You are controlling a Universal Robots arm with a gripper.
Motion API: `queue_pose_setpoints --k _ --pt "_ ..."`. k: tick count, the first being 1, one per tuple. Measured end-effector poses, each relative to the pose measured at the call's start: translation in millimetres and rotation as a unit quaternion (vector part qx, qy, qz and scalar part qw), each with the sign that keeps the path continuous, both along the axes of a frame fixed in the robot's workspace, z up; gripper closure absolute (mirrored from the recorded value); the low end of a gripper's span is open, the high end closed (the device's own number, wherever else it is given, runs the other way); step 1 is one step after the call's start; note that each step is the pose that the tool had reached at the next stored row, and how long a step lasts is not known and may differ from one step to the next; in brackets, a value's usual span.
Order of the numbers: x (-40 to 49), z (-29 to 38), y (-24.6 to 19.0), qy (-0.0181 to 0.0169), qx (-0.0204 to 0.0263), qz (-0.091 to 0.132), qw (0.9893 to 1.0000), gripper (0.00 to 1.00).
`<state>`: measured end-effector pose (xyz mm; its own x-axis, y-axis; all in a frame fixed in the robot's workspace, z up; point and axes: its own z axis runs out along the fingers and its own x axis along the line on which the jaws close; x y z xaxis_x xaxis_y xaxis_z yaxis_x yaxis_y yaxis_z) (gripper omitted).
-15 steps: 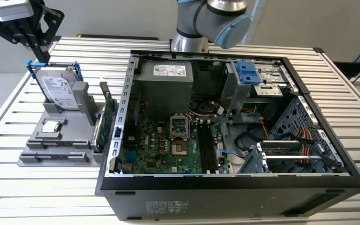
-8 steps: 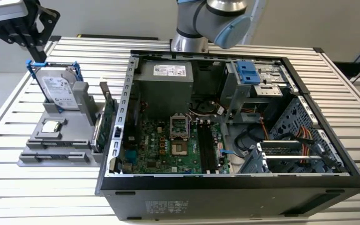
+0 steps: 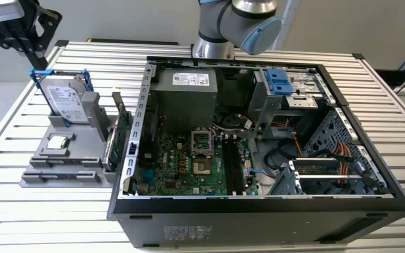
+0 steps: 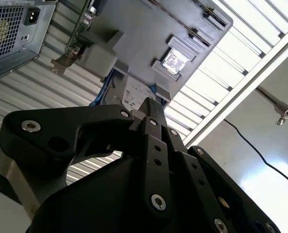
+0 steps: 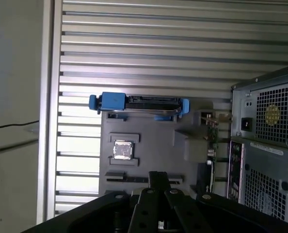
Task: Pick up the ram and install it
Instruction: 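Reach for the ram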
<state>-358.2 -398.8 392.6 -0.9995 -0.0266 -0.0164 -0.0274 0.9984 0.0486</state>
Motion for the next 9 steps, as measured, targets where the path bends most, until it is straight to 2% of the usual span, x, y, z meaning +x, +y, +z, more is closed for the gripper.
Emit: queue_pose_setpoints --k 9 --pt "-5.9 0.0 0.0 0.0 0.0 0.0 1.0 1.0"
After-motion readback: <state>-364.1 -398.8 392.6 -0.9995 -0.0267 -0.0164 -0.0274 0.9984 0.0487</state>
